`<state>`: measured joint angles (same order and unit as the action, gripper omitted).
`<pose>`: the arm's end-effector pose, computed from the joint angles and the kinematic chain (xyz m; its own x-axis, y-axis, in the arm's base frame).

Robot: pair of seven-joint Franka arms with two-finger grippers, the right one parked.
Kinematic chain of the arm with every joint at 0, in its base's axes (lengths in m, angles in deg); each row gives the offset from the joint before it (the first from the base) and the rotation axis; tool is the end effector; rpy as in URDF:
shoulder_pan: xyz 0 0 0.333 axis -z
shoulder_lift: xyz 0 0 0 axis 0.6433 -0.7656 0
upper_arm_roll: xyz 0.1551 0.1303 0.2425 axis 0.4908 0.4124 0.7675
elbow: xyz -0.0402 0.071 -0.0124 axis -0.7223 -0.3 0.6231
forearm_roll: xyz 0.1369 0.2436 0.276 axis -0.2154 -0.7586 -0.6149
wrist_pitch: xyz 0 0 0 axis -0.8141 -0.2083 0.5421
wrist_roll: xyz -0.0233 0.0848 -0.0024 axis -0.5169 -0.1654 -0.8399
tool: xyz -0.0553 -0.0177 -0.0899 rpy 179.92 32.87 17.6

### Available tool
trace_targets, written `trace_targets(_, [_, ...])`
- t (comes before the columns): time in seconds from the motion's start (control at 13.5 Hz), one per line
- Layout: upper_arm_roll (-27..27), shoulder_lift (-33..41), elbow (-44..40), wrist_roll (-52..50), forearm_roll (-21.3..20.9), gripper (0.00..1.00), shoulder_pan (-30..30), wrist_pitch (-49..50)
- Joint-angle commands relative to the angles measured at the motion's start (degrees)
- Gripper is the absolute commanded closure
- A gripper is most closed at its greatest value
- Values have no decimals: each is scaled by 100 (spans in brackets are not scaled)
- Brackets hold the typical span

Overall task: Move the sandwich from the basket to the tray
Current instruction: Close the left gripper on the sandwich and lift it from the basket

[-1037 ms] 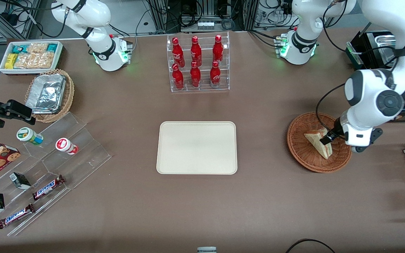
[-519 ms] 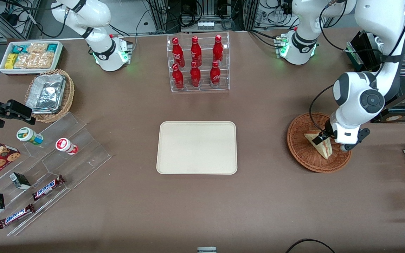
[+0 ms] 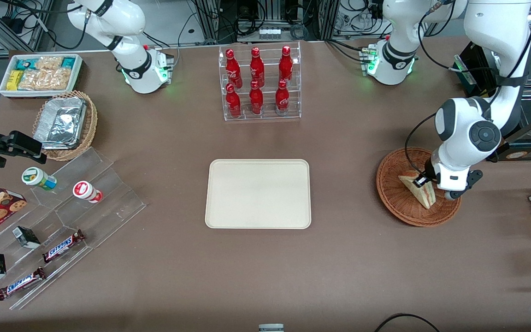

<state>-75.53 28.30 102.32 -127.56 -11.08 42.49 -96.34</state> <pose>0.5313 -0.0142 0.2676 0.7982 0.6017 -0.0284 0.5994 -0.7981 -0.0613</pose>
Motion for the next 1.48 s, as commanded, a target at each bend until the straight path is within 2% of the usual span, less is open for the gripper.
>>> trace_targets(0.0, [-18, 506, -272, -49, -77, 91, 44, 971])
trace_targets(0.22, [-88, 893, -1018, 572, -77, 91, 140, 2666])
trace_targets(0.59, [-88, 1105, -2205, 1401, -42, 91, 1026, 4243])
trace_targets(1.11, [-88, 1158, -2558, 777, 64, 90, 2565, 4342])
trace_targets(1.26, [-88, 922, -2690, 663, 352, 90, 2829, 4141])
trace_targets(1.41, [-88, 632, -2787, 531, 398, 90, 3102, 3816])
